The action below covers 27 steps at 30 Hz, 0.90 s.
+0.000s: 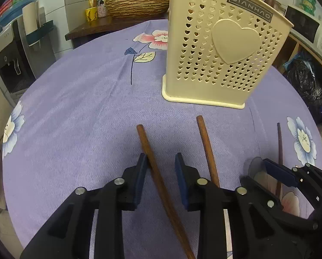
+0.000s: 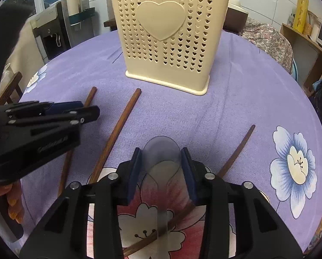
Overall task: Organize utensils
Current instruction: 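Close left gripper on a brown chopstick while right gripper grasps a clear plastic spoon, then lift both utensils and carry them above the beige holder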
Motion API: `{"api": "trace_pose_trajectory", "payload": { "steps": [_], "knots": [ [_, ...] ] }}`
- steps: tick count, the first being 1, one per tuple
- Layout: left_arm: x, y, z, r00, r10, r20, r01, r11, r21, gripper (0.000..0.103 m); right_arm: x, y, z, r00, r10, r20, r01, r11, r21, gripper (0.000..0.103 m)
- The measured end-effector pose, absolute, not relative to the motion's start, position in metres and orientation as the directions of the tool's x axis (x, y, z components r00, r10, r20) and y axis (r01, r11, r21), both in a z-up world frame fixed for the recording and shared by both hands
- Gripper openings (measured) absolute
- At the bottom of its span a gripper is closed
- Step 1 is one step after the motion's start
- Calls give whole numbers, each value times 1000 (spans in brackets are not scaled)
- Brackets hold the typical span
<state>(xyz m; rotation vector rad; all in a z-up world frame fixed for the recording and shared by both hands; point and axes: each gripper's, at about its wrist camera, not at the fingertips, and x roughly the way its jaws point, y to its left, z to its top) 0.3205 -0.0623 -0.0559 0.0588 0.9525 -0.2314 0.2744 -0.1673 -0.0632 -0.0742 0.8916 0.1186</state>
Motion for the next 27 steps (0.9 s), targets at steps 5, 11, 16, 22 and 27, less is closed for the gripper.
{"api": "trace_pose_trajectory", "payload": {
  "steps": [5,11,16,22,27],
  "knots": [
    [319,-65,-56,568,-154,-808,223,974,-28,12,273,-170,-63,626,84,-775,-134,991,-1,37],
    [321,-66,-55,566,-163,-808,221,974,-41,11,273,-171,-63,630,88,-772,-136,991,2,37],
    [321,-67,-54,568,-182,-803,223,973,-62,10,270,-177,-59,646,102,-757,-132,991,21,37],
    [308,-57,-27,624,-229,-747,224,968,-109,9,251,-191,-33,690,159,-706,-144,986,82,37],
    [284,-45,16,703,-278,-655,240,959,-149,9,226,-205,5,744,201,-637,-163,980,118,37]
  ]
}}
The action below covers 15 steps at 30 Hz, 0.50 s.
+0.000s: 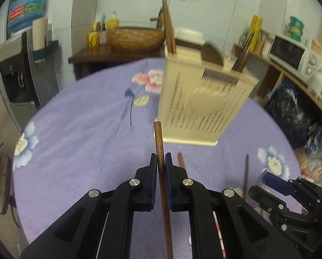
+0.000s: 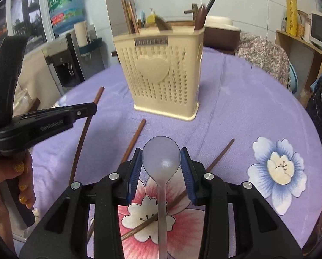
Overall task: Organize utensils
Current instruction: 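Lift both utensils and carry them above the beige holder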
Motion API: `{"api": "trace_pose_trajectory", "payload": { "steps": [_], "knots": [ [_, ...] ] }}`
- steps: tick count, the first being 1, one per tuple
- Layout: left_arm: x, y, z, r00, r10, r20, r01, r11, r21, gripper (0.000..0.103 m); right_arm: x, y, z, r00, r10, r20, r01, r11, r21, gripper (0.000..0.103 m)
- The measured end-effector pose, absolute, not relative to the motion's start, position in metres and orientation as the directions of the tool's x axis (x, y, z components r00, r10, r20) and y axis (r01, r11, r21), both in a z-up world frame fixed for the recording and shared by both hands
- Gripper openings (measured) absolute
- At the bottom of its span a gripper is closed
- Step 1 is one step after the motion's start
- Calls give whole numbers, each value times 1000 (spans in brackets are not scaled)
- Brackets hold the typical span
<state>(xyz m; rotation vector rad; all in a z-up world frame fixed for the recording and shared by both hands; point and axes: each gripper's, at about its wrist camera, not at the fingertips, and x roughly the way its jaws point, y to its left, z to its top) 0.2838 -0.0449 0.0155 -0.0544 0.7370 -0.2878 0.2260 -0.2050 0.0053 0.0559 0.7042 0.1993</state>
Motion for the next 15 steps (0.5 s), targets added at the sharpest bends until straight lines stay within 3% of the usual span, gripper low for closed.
{"api": "trace_pose_trajectory", "payload": {
  "steps": [7,15],
  "knots": [
    [254,-31,70,785,-307,-538,264,951,-158,8,199,-217,44,776,242,-582,-203,970,133,37],
    [249,-25,85,795,-333,-507,285,943,-173,8,189,-221,65,777,283,-563,-242,959,148,37]
  ]
}}
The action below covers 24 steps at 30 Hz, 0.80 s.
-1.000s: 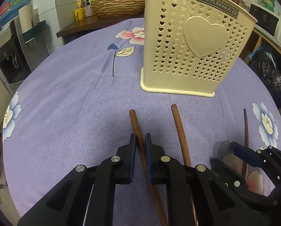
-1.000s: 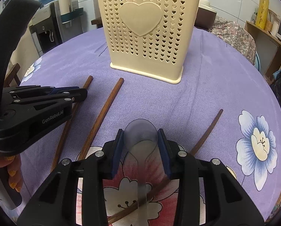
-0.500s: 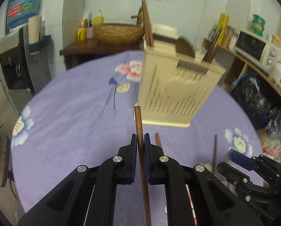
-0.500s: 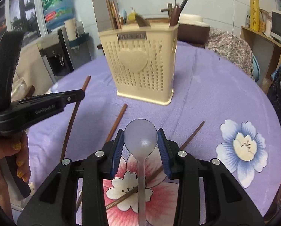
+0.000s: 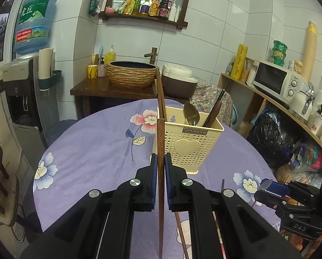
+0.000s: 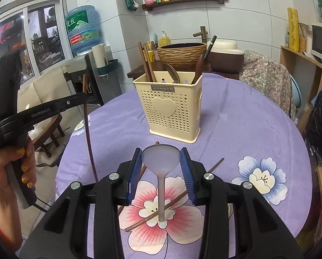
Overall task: Organize utensils
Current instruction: 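Lift both utensils and carry them above the beige holder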
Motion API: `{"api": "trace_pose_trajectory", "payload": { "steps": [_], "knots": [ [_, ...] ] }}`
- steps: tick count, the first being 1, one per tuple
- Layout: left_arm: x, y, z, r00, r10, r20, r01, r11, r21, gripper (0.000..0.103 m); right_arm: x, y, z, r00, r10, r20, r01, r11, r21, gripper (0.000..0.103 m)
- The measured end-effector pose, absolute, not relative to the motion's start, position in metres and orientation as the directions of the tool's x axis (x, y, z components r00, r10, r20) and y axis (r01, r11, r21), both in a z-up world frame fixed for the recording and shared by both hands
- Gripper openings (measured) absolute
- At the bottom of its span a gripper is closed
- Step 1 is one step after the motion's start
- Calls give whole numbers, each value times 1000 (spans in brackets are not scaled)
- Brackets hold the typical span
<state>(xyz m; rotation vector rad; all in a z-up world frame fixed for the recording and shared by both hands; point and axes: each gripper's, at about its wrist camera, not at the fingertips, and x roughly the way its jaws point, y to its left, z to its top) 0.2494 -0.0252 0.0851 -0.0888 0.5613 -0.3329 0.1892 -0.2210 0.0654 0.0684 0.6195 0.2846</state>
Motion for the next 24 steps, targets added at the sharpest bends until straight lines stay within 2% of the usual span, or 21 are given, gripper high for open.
{"api": "trace_pose_trajectory", "payload": {
  "steps": [15,24],
  "knots": [
    [245,-22,90,799,-344,-494,300,939,-169,8,188,-221,72,774,301,-557,-267,953,144,37],
    [257,-23,121,800,-398,-449,351,917,-188,8,206,-220,95,803,328,-498,-287,945,160,37]
  ]
}}
